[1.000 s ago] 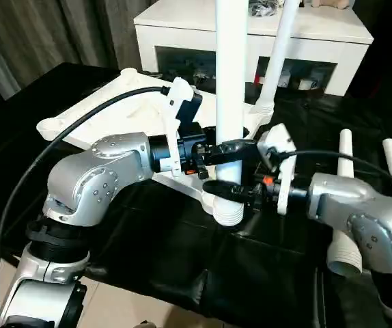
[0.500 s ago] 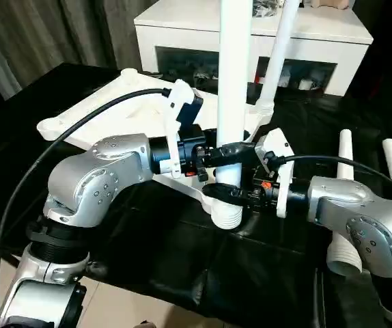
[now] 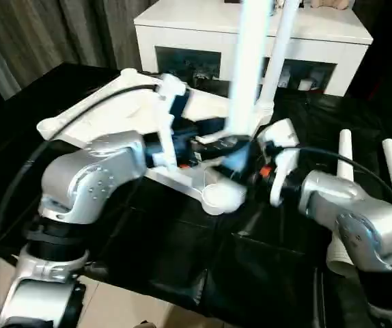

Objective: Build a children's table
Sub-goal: Rotate table base

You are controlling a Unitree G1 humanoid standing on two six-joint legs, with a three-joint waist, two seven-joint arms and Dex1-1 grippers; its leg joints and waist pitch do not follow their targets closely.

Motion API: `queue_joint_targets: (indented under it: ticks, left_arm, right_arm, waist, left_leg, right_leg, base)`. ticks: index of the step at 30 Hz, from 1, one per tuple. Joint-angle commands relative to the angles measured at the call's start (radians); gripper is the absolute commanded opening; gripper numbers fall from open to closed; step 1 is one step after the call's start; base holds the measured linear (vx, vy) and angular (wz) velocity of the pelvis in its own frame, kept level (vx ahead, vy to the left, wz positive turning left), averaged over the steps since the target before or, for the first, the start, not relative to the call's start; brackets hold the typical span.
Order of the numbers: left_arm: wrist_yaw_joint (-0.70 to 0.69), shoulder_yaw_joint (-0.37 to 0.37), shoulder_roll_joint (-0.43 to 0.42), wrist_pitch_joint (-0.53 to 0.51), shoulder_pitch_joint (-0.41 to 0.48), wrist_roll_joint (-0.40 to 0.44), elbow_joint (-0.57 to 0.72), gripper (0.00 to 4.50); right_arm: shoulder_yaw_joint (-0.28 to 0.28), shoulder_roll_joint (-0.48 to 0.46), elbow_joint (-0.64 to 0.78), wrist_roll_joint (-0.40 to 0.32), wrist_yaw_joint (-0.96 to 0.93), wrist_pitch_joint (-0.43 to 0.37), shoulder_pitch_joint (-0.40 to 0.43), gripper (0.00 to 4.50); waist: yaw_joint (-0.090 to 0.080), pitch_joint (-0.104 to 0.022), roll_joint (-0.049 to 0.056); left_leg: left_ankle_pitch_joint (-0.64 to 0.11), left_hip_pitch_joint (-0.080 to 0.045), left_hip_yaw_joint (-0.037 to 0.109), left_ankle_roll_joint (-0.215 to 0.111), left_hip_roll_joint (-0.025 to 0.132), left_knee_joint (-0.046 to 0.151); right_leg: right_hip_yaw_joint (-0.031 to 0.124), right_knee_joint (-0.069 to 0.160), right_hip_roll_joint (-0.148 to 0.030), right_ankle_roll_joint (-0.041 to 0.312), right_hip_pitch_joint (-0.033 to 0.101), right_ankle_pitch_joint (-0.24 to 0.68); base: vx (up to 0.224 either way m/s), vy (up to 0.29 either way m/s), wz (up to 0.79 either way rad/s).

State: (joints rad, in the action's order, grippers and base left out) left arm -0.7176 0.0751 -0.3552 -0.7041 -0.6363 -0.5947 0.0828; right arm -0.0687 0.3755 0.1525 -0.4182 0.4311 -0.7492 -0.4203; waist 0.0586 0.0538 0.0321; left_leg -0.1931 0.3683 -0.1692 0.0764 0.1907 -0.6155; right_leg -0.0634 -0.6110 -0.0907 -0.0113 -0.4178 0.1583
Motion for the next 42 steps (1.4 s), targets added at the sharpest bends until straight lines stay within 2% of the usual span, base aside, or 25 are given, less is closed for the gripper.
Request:
queue_joint_targets:
  ticks: [1, 3, 4, 7, 8, 9, 10, 11, 12, 13, 15, 16, 17, 18, 19, 20, 21, 25, 27, 30, 31, 34, 37, 38, 42]
  left_arm:
    - [-0.001, -0.014, -0.014, 0.06, 0.003, 0.049, -0.019, 3.74]
    - [0.03, 0.017, -0.042, 0.231, 0.012, 0.183, -0.104, 3.75]
    - [0.035, 0.038, -0.056, 0.281, 0.014, 0.228, -0.128, 3.75]
    - [0.003, 0.184, -0.135, 0.432, 0.003, 0.392, -0.251, 3.75]
    - [-0.015, 0.209, -0.147, 0.459, 0.0, 0.416, -0.274, 3.75]
    - [-0.065, 0.259, -0.17, 0.517, -0.007, 0.459, -0.332, 3.75]
    - [-0.087, 0.271, -0.172, 0.538, -0.013, 0.468, -0.365, 3.75]
    - [-0.126, 0.284, -0.173, 0.557, -0.022, 0.475, -0.404, 3.75]
    - [-0.189, 0.299, -0.172, 0.598, -0.037, 0.499, -0.464, 3.75]
    - [-0.225, 0.315, -0.172, 0.627, -0.056, 0.52, -0.519, 3.75]
    - [-0.24, 0.324, -0.171, 0.643, -0.068, 0.532, -0.552, 3.75]
    - [-0.254, 0.335, -0.166, 0.68, -0.091, 0.552, -0.61, 3.75]
    - [-0.252, 0.344, -0.16, 0.715, -0.117, 0.574, -0.666, 3.75]
    - [-0.247, 0.356, -0.142, 0.775, -0.173, 0.602, -0.778, 3.75]
    - [-0.247, 0.356, -0.142, 0.775, -0.173, 0.602, -0.778, 3.75]
    - [-0.245, 0.359, -0.136, 0.793, -0.19, 0.608, -0.815, 3.75]
    - [-0.261, 0.375, -0.134, 0.811, -0.211, 0.622, -0.856, 3.75]
    - [-0.305, 0.39, -0.09, 0.874, -0.295, 0.666, -1.035, 3.75]
    - [-0.306, 0.398, -0.08, 0.892, -0.31, 0.683, -1.074, 3.75]
    - [-0.345, 0.412, -0.056, 0.903, -0.334, 0.709, -1.158, 3.75]
    - [-0.354, 0.408, -0.049, 0.909, -0.338, 0.709, -1.176, 3.75]
    - [-0.374, 0.396, -0.031, 0.919, -0.357, 0.704, -1.223, 3.75]
    - [-0.352, 0.398, -0.01, 0.95, -0.374, 0.735, -1.277, 3.75]
    - [-0.295, 0.423, 0.0, 0.973, -0.38, 0.785, -1.308, 3.75]
    - [-0.232, 0.448, 0.017, 0.963, -0.381, 0.836, -1.346, 3.75]
  right_arm:
    - [0.03, -0.001, -0.02, 0.031, -0.043, 0.028, -0.007, 1.87]
    - [0.057, -0.015, -0.055, 0.074, -0.117, 0.076, 0.002, 1.87]
    - [0.061, -0.017, -0.06, 0.08, -0.124, 0.085, 0.005, 1.87]
    - [0.03, -0.006, -0.059, 0.112, -0.097, 0.157, 0.025, 1.87]
    - [0.026, -0.007, -0.057, 0.114, -0.09, 0.163, 0.027, 1.87]
    - [0.021, -0.013, -0.049, 0.11, -0.074, 0.172, 0.033, 1.87]
    - [0.024, -0.018, -0.039, 0.097, -0.062, 0.164, 0.037, 1.87]
    - [0.024, -0.021, -0.027, 0.084, -0.047, 0.157, 0.041, 1.87]
    - [0.017, -0.018, -0.017, 0.082, -0.036, 0.162, 0.046, 1.87]
    - [0.014, -0.015, -0.007, 0.077, -0.028, 0.156, 0.049, 1.87]
    - [0.014, -0.014, -0.002, 0.072, -0.025, 0.151, 0.051, 1.87]
    - [0.011, -0.009, 0.007, 0.069, -0.015, 0.15, 0.056, 1.87]
    - [0.01, -0.006, 0.014, 0.065, -0.009, 0.147, 0.059, 1.87]
    - [0.005, 0.001, 0.027, 0.063, 0.01, 0.147, 0.068, 1.87]
    - [0.005, 0.001, 0.027, 0.063, 0.01, 0.147, 0.068, 1.87]
    - [0.003, 0.004, 0.031, 0.064, 0.018, 0.147, 0.071, 1.87]
    - [0.0, 0.008, 0.041, 0.061, 0.026, 0.141, 0.077, 1.87]
    - [-0.008, 0.027, 0.087, 0.053, 0.054, 0.115, 0.106, 1.87]
    - [-0.01, 0.034, 0.097, 0.05, 0.058, 0.108, 0.112, 1.87]
    - [-0.008, 0.05, 0.123, 0.043, 0.063, 0.09, 0.127, 1.87]
    - [-0.005, 0.054, 0.13, 0.042, 0.065, 0.085, 0.132, 1.87]
    - [0.007, 0.066, 0.152, 0.04, 0.067, 0.071, 0.148, 1.87]
    - [0.015, 0.074, 0.171, 0.038, 0.066, 0.056, 0.16, 1.87]
    - [0.015, 0.076, 0.18, 0.036, 0.065, 0.05, 0.165, 1.87]
    - [0.004, 0.078, 0.194, 0.028, 0.075, 0.037, 0.168, 1.87]
  waist:
    - [-0.001, -0.072, -0.009]
    - [-0.001, -0.072, -0.007]
    - [-0.003, -0.074, -0.008]
    - [-0.001, -0.074, -0.006]
    - [-0.003, -0.075, -0.002]
    - [-0.001, -0.076, -0.001]
    - [-0.003, -0.076, -0.001]
    - [-0.003, -0.076, 0.004]
    - [-0.004, -0.074, 0.002]
    - [-0.003, -0.076, 0.007]
    - [-0.004, -0.075, 0.004]
    - [-0.004, -0.076, 0.008]
    - [-0.003, -0.074, 0.005]
    - [-0.002, -0.076, 0.011]
    - [-0.002, -0.077, 0.008]
    - [-0.002, -0.077, 0.007]
    - [-0.002, -0.076, 0.008]
    - [-0.001, -0.079, 0.009]
    - [-0.004, -0.077, 0.005]
    - [-0.008, -0.07, 0.008]
    - [-0.008, -0.068, 0.013]
    - [-0.012, -0.067, 0.011]
    - [-0.014, -0.065, 0.011]
    - [-0.015, -0.064, 0.012]
    - [-0.02, -0.063, 0.011]
  left_leg:
    - [-0.157, -0.002, 0.0, 0.033, 0.011, 0.075]
    - [-0.151, -0.002, 0.0, 0.029, 0.011, 0.075]
    - [-0.156, -0.001, 0.001, 0.028, 0.01, 0.074]
    - [-0.165, -0.001, 0.005, 0.02, 0.012, 0.077]
    - [-0.168, -0.004, 0.004, 0.029, 0.012, 0.077]
    - [-0.168, -0.005, 0.005, 0.023, 0.011, 0.078]
    - [-0.172, -0.004, 0.004, 0.03, 0.013, 0.079]
    - [-0.177, -0.006, 0.004, 0.03, 0.013, 0.079]
    - [-0.193, -0.006, 0.002, 0.027, 0.012, 0.08]
    - [-0.198, -0.008, 0.004, 0.033, 0.015, 0.08]
    - [-0.208, -0.01, 0.004, 0.035, 0.016, 0.081]
    - [-0.212, -0.009, 0.005, 0.04, 0.018, 0.081]
    - [-0.218, -0.012, 0.002, 0.035, 0.016, 0.081]
    - [-0.225, -0.013, 0.002, 0.032, 0.012, 0.078]
    - [-0.221, -0.012, 0.003, 0.031, 0.013, 0.078]
    - [-0.205, -0.006, 0.007, 0.032, 0.015, 0.08]
    - [-0.209, -0.008, 0.005, 0.03, 0.014, 0.079]
    - [-0.186, -0.008, 0.004, 0.02, 0.014, 0.075]
    - [-0.194, -0.005, 0.004, 0.015, 0.014, 0.076]
    - [-0.224, -0.008, 0.004, 0.011, 0.015, 0.078]
    - [-0.231, -0.009, 0.005, 0.014, 0.016, 0.079]
    - [-0.246, -0.01, 0.005, 0.012, 0.016, 0.08]
    - [-0.254, -0.01, 0.005, 0.006, 0.016, 0.079]
    - [-0.254, -0.008, 0.007, 0.004, 0.017, 0.08]
    - [-0.25, -0.007, 0.009, -0.002, 0.016, 0.08]
  right_leg:
    - [0.037, 0.071, -0.03, 0.153, 0.06, 0.267]
    - [0.036, 0.072, -0.029, 0.156, 0.059, 0.241]
    - [0.036, 0.07, -0.028, 0.143, 0.062, 0.243]
    - [0.036, 0.073, -0.028, 0.115, 0.06, 0.249]
    - [0.038, 0.065, -0.03, 0.12, 0.06, 0.236]
    - [0.037, 0.072, -0.03, 0.12, 0.058, 0.238]
    - [0.039, 0.064, -0.031, 0.134, 0.06, 0.22]
    - [0.039, 0.065, -0.031, 0.144, 0.058, 0.214]
    - [0.039, 0.071, -0.033, 0.154, 0.058, 0.226]
    - [0.04, 0.066, -0.034, 0.164, 0.059, 0.213]
    - [0.04, 0.065, -0.034, 0.178, 0.059, 0.198]
    - [0.04, 0.06, -0.038, 0.194, 0.061, 0.186]
    - [0.04, 0.068, -0.035, 0.194, 0.057, 0.193]
    - [0.04, 0.067, -0.033, 0.196, 0.06, 0.182]
    - [0.04, 0.067, -0.034, 0.196, 0.062, 0.173]
    - [0.04, 0.06, -0.038, 0.204, 0.07, 0.154]
    - [0.04, 0.065, -0.036, 0.203, 0.066, 0.16]
    - [0.042, 0.06, -0.04, 0.228, 0.071, 0.123]
    - [0.042, 0.063, -0.039, 0.235, 0.073, 0.131]
    - [0.042, 0.072, -0.039, 0.23, 0.071, 0.183]
    - [0.042, 0.071, -0.04, 0.232, 0.07, 0.19]
    - [0.042, 0.074, -0.039, 0.24, 0.07, 0.19]
    - [0.042, 0.077, -0.039, 0.24, 0.069, 0.203]
    - [0.041, 0.077, -0.038, 0.235, 0.071, 0.207]
    - [0.04, 0.08, -0.04, 0.23, 0.073, 0.221]
  base:
    - [0.0, 0.0, 0.0]
    - [0.0, 0.0, 0.0]
    - [0.0, 0.0, 0.0]
    - [0.0, 0.0, 0.0]
    - [0.0, 0.0, 0.0]
    - [0.0, 0.0, 0.0]
    - [0.0, 0.0, 0.0]
    - [0.0, 0.0, 0.0]
    - [0.0, 0.0, 0.0]
    - [0.0, 0.0, 0.0]
    - [0.0, 0.0, 0.0]
    - [0.0, 0.0, 0.0]
    - [0.0, 0.0, 0.0]
    - [0.0, 0.0, 0.0]
    - [0.0, 0.0, 0.0]
    - [0.0, 0.0, 0.0]
    - [0.0, 0.0, 0.0]
    - [0.0, 0.0, 0.0]
    - [0.0, 0.0, 0.0]
    - [0.0, 0.0, 0.0]
    - [0.0, 0.0, 0.0]
    - [0.0, 0.0, 0.0]
    - [0.0, 0.0, 0.0]
    - [0.0, 0.0, 0.0]
    - [0.0, 0.0, 0.0]
